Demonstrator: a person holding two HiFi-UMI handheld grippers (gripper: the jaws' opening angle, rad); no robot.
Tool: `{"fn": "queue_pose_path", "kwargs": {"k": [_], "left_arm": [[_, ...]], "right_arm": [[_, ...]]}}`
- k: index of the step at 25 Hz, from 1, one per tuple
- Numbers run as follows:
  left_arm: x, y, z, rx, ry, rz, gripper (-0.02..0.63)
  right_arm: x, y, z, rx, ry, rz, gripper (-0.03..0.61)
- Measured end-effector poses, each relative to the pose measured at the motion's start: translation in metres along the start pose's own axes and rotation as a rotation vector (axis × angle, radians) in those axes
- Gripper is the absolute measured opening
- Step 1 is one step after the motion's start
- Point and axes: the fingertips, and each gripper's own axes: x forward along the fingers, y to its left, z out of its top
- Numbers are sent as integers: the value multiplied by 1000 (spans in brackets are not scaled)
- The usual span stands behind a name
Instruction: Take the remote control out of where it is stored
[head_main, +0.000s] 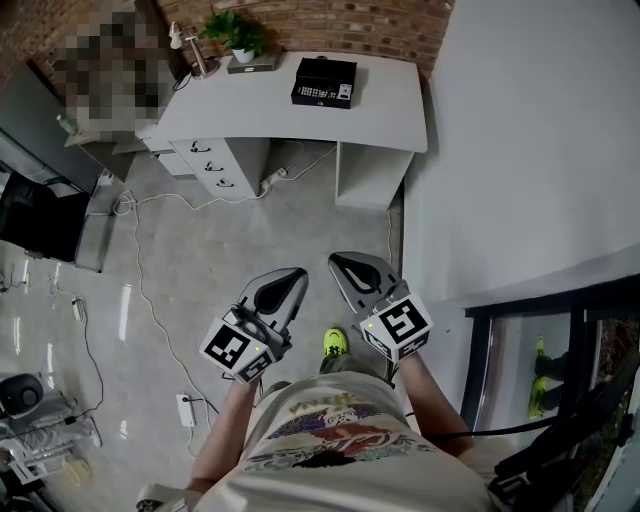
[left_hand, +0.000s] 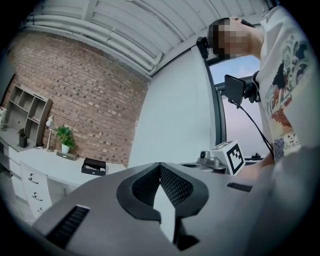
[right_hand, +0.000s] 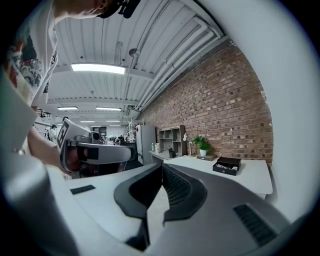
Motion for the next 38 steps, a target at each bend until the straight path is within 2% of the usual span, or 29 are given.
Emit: {"fn": "queue_pose_path", "kwargs": {"k": [9, 23, 38], "left_arm": [[40, 23, 5, -4, 3, 13, 3], [75, 52, 4, -37, -11, 2, 3], [133, 156, 41, -36, -45, -70, 3]], "right_arm": [[15, -41, 5, 5, -1, 20, 8], [38, -76, 3, 15, 21, 23, 8], [126, -135, 37, -33, 36, -54, 8]]}}
